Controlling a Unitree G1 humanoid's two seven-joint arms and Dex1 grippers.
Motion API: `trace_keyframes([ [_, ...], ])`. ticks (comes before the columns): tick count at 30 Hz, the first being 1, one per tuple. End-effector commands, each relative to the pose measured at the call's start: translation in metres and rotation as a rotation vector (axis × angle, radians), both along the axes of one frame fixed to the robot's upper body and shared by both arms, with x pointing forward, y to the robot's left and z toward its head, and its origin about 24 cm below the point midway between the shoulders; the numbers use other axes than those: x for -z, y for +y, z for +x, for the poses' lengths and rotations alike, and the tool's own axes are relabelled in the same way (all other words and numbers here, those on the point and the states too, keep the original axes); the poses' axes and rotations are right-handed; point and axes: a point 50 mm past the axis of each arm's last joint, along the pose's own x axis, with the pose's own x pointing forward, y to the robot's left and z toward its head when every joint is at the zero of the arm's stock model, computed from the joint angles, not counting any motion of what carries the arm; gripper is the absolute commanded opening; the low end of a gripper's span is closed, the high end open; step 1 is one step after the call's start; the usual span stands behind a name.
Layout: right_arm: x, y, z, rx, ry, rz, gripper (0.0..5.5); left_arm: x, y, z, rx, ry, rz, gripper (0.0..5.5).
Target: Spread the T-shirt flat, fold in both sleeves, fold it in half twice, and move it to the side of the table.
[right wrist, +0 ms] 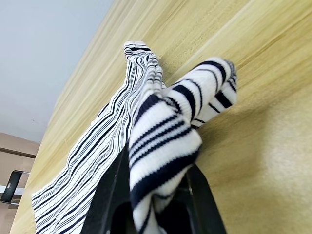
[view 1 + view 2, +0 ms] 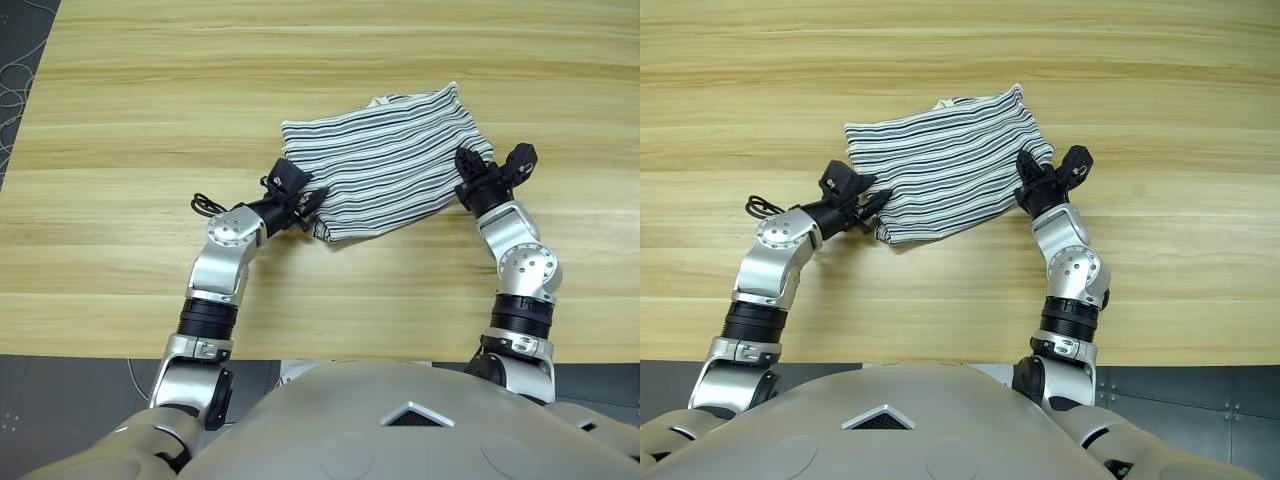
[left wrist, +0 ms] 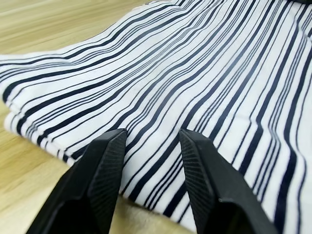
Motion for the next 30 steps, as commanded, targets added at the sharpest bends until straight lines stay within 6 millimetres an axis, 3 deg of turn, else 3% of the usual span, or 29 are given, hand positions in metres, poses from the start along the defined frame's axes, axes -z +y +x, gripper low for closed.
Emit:
trace_keyframes([
  [1,0.009,-0.002,-0.007,0.003,0.044,-0.027,0.16,0.019,-0.003,-0.001,0.012,0.027,0.079,2.01],
  [4,-0.004,0.002,-0.001,-0.041,-0.033,-0.111,0.15,0.025,-0.001,-0.003,0.009,0.034,0.086,2.01],
  [7,-0.023,0.034,0.009,-0.230,-0.167,-0.248,0.15,0.028,-0.001,-0.001,0.011,0.033,0.084,2.01],
  [10,-0.029,0.069,0.006,-0.448,-0.284,-0.380,0.14,0.028,-0.001,0.001,0.013,0.030,0.083,2.01],
  [14,-0.024,0.119,-0.010,-0.691,-0.423,-0.496,0.14,0.027,-0.003,0.002,0.018,0.022,0.071,2.01],
  [18,-0.004,0.150,-0.025,-0.857,-0.377,-0.492,0.14,0.023,-0.005,0.004,0.015,0.009,0.055,2.01],
  [21,0.023,0.158,-0.031,-0.934,-0.237,-0.510,0.13,0.019,-0.006,0.005,0.015,-0.004,0.045,2.01],
  [27,0.041,0.159,-0.031,-0.955,-0.105,-0.506,0.13,0.013,-0.009,0.005,0.018,-0.024,0.032,2.01],
  [30,0.039,0.158,-0.029,-0.957,-0.104,-0.476,0.85,0.011,-0.008,0.005,0.013,-0.033,0.028,2.01],
])
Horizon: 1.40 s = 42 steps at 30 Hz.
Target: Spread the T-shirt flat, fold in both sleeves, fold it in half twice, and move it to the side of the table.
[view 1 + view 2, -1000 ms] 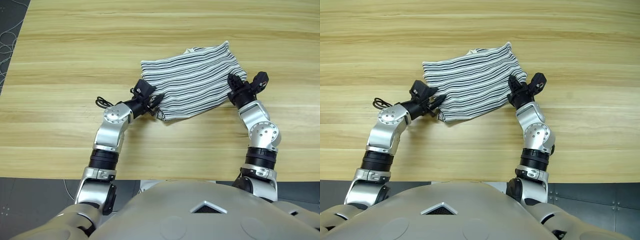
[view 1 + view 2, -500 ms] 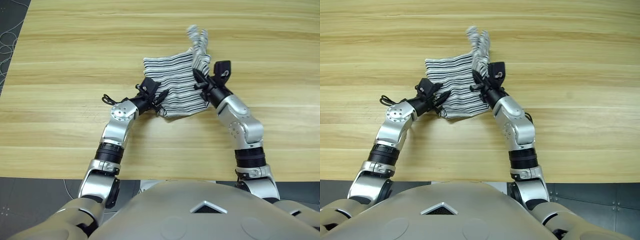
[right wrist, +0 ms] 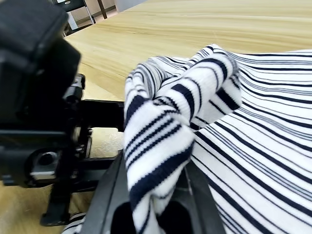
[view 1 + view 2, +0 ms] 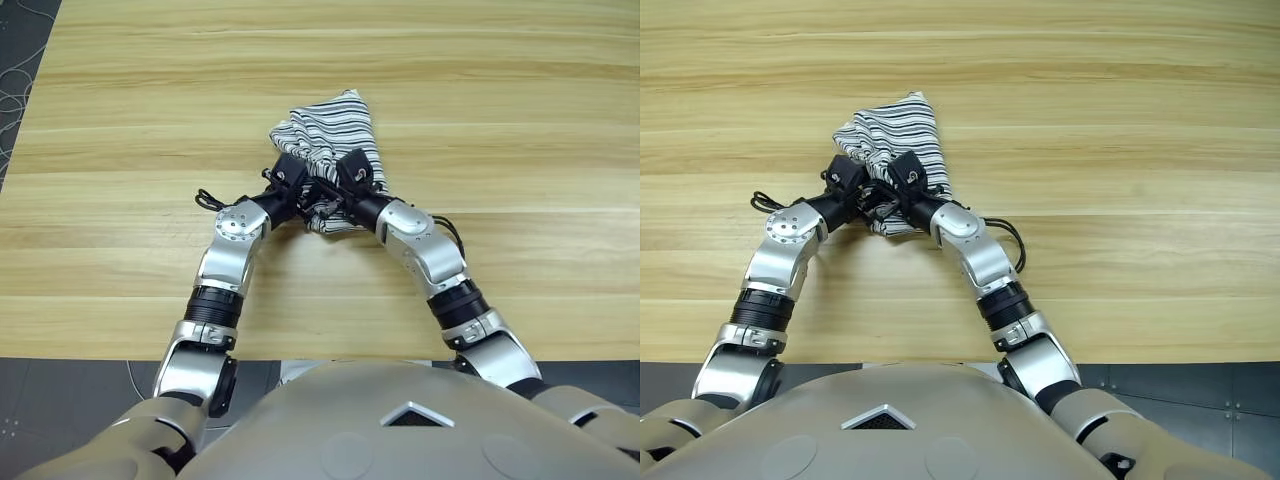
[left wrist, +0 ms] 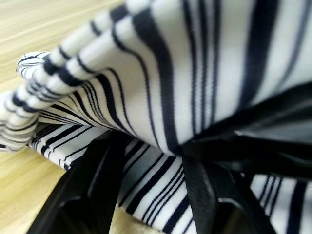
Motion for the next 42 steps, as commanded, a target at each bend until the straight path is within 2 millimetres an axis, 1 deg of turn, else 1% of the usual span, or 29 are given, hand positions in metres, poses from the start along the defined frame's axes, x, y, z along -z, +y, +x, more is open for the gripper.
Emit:
trace_keyframes([
  [1,0.034,-0.004,-0.019,-0.009,0.206,-0.080,1.05,0.002,-0.008,-0.006,0.031,0.024,-0.013,2.01],
  [3,0.031,-0.004,-0.018,-0.018,0.207,-0.064,1.51,-0.002,-0.007,-0.004,0.030,0.011,-0.017,2.01],
  [5,0.025,-0.004,-0.016,-0.030,0.208,-0.021,1.85,-0.006,-0.005,-0.002,0.028,-0.006,-0.016,2.01],
  [7,0.015,-0.001,-0.017,-0.080,0.237,0.074,2.21,-0.010,-0.003,-0.001,0.029,-0.022,-0.015,2.01],
  [9,-0.001,-0.002,-0.019,-0.156,0.239,0.171,2.51,-0.011,-0.001,0.002,0.025,-0.030,-0.006,2.01],
  [11,-0.014,-0.003,-0.020,-0.230,0.249,0.247,2.72,-0.011,0.000,0.003,0.021,-0.031,-0.001,2.01],
  [15,-0.033,-0.008,-0.023,-0.337,0.283,0.353,2.72,-0.013,0.002,0.004,0.021,-0.040,0.008,2.01],
  [17,-0.040,-0.013,-0.020,-0.350,0.281,0.385,2.72,-0.014,0.003,0.005,0.020,-0.044,0.010,2.01],
  [20,-0.045,-0.021,-0.009,-0.295,0.253,0.405,2.72,-0.016,0.006,0.005,0.016,-0.050,0.013,2.01],
  [23,-0.051,-0.028,0.004,-0.225,0.221,0.433,2.72,-0.026,0.010,0.005,0.022,-0.084,0.015,2.01],
  [26,-0.053,-0.035,0.014,-0.157,0.198,0.427,2.72,-0.030,0.013,0.004,0.023,-0.096,0.023,2.01],
  [30,-0.054,-0.042,0.015,-0.148,0.169,0.388,2.72,-0.031,0.013,0.002,0.024,-0.097,0.026,2.01],
  [34,-0.048,-0.054,0.024,-0.070,0.163,0.345,2.72,-0.039,0.012,0.001,0.029,-0.120,0.024,2.01],
  [35,-0.048,-0.055,0.022,-0.080,0.163,0.343,2.72,-0.041,0.013,0.000,0.029,-0.127,0.026,2.01],
  [37,-0.050,-0.055,0.015,-0.155,0.153,0.339,2.72,-0.044,0.019,-0.001,0.023,-0.132,0.045,2.01],
  [40,-0.049,-0.055,-0.002,-0.298,0.143,0.300,2.72,-0.048,0.037,-0.001,0.002,-0.126,0.091,2.01],
  [42,-0.046,-0.054,-0.009,-0.357,0.143,0.289,2.72,-0.048,0.049,-0.003,-0.011,-0.105,0.117,2.01],
])
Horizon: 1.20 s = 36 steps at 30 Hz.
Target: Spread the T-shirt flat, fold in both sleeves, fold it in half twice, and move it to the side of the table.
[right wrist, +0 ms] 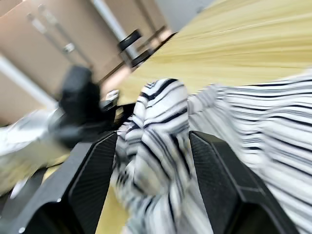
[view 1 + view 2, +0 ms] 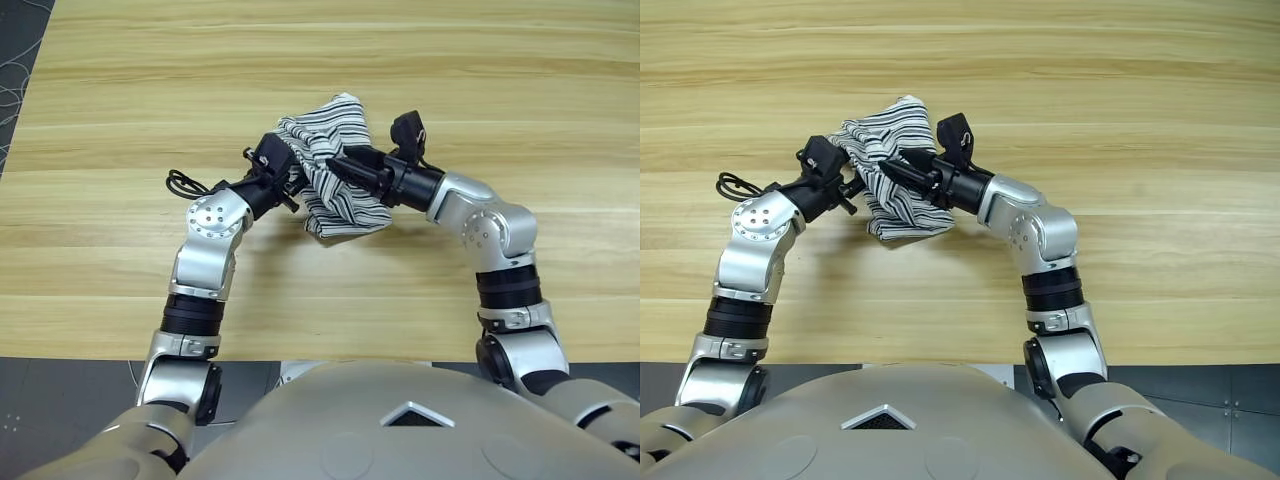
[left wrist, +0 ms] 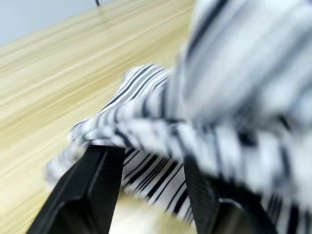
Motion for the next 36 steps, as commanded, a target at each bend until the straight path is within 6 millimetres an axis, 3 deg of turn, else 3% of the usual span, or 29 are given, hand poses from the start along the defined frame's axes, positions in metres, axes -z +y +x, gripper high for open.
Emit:
trace_keyframes([
  [1,0.004,0.000,-0.015,-0.117,-0.017,-0.018,2.72,-0.002,0.027,-0.002,-0.027,0.035,0.062,2.01],
  [6,-0.014,-0.007,-0.006,-0.089,-0.002,0.126,2.72,0.016,0.052,-0.016,-0.038,0.139,0.144,2.01],
  [12,-0.006,-0.012,0.023,0.146,0.074,0.097,2.72,0.021,0.071,-0.022,-0.066,0.163,0.195,2.01],
  [16,0.016,-0.002,0.029,0.219,0.047,-0.093,2.72,0.000,0.086,-0.015,-0.114,0.077,0.214,2.01],
  [21,0.048,0.037,0.002,0.000,-0.130,-0.333,2.72,-0.045,0.099,0.001,-0.214,-0.101,0.144,2.01],
  [25,0.068,0.045,-0.008,-0.104,-0.372,-0.563,2.72,-0.065,0.109,0.009,-0.313,-0.189,0.073,2.01],
  [27,0.078,0.035,0.002,-0.065,-0.467,-0.707,2.72,-0.064,0.108,0.010,-0.322,-0.193,0.063,2.01],
  [29,0.089,0.010,0.019,0.003,-0.573,-0.910,2.72,-0.062,0.104,0.008,-0.323,-0.196,0.048,2.01],
  [32,0.090,-0.043,0.039,0.133,-0.597,-1.066,2.72,-0.059,0.096,0.006,-0.313,-0.203,0.024,2.01],
  [36,0.068,-0.128,0.049,0.272,-0.568,-1.164,2.72,-0.057,0.088,0.004,-0.304,-0.210,0.004,2.01],
])
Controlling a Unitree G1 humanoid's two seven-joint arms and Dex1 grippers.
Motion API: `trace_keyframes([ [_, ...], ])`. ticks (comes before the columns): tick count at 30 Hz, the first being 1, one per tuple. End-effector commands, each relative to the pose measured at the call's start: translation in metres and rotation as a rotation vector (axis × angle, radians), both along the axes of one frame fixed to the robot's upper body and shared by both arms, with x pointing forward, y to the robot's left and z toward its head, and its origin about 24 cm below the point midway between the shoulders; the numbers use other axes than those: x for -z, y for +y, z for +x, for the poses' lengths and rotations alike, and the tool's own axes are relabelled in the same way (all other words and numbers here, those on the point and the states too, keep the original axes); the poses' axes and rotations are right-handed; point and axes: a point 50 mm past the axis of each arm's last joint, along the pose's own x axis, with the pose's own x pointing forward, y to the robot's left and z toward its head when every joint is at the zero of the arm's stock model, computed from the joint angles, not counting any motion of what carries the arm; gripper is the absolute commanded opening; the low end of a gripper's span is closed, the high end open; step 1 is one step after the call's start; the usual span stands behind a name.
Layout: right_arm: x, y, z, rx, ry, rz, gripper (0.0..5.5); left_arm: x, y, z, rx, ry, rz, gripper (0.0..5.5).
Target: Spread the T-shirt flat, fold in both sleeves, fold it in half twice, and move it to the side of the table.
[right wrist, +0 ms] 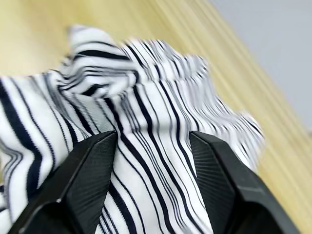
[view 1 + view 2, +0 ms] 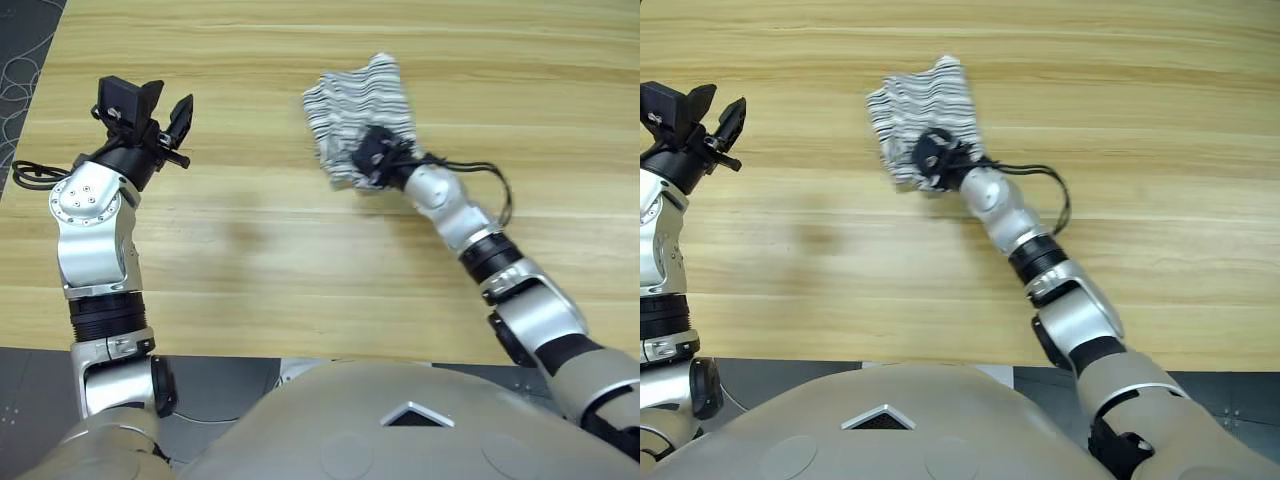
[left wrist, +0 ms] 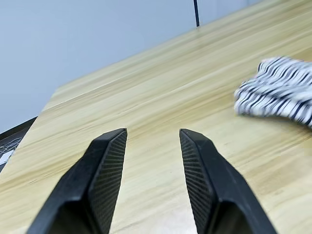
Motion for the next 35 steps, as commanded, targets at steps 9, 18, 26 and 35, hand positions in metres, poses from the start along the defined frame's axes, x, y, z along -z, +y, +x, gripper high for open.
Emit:
trace_keyframes([
  [9,0.006,-0.197,-0.033,0.445,0.361,0.137,2.72,0.001,-0.003,-0.008,-0.003,-0.022,-0.025,2.01],
  [18,-0.018,-0.229,-0.047,0.501,0.270,0.384,2.72,-0.002,0.008,-0.015,-0.042,-0.042,-0.038,2.01],
  [26,-0.145,-0.144,-0.020,0.206,-0.408,0.824,2.72,-0.001,-0.003,-0.015,-0.044,-0.103,-0.081,2.01],
  [35,-0.074,-0.093,-0.038,0.328,-0.423,0.779,2.72,0.027,-0.035,-0.028,-0.021,-0.207,-0.206,2.01],
])
